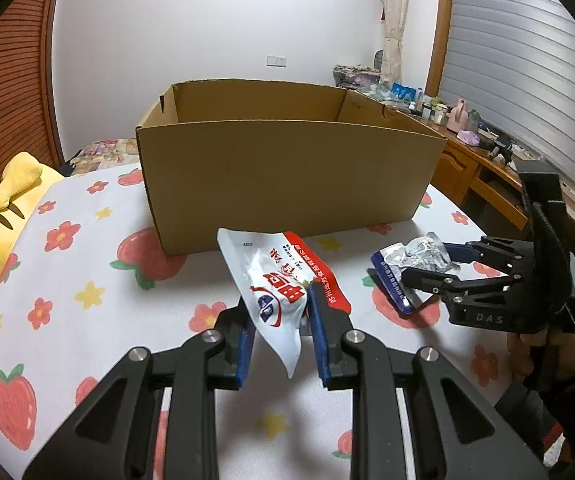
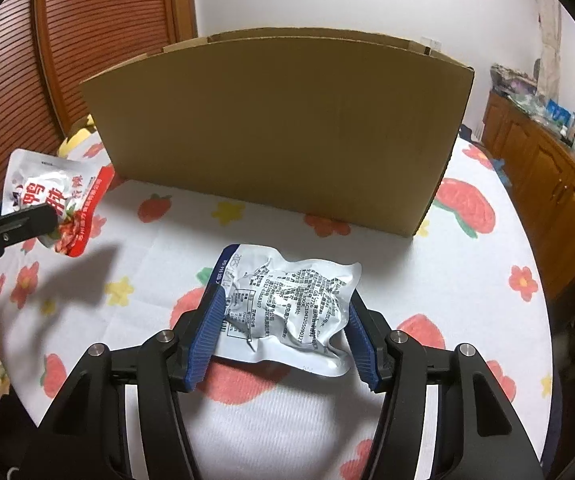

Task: Organize snacks
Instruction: 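Lift both packets and carry them over the open box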

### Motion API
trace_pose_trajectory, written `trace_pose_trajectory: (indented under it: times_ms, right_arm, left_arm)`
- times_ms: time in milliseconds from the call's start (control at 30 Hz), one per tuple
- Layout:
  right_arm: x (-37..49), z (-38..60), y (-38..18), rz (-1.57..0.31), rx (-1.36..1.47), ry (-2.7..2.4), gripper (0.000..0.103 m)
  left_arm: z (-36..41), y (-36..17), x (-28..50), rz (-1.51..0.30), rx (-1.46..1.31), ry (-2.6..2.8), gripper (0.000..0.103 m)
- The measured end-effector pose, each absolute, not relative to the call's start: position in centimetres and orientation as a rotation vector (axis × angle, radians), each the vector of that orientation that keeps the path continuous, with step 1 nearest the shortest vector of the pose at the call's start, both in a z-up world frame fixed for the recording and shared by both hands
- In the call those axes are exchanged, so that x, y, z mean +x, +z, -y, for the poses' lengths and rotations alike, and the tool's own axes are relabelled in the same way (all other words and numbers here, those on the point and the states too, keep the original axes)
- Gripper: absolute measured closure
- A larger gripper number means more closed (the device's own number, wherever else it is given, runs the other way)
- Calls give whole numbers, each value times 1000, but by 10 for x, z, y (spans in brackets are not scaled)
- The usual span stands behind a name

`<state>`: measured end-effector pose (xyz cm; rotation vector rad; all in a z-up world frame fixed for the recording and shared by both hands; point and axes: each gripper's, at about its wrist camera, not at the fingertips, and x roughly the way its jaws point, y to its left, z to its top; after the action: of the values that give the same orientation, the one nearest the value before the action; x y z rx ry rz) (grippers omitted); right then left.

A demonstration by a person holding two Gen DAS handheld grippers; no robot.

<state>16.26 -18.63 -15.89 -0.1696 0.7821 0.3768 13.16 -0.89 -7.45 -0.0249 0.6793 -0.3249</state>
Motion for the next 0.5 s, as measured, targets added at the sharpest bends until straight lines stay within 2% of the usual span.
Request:
trace_pose_trajectory:
  times_ms: [200,500]
  right_arm:
    - [157,192,-146,-749,-141,386,44]
    - [151,193,-99,-646,-134,399,44]
  left_arm:
    - [8,-66,133,-660,-22,-319,80]
    - [8,-39,141,-597,-3,-326,80]
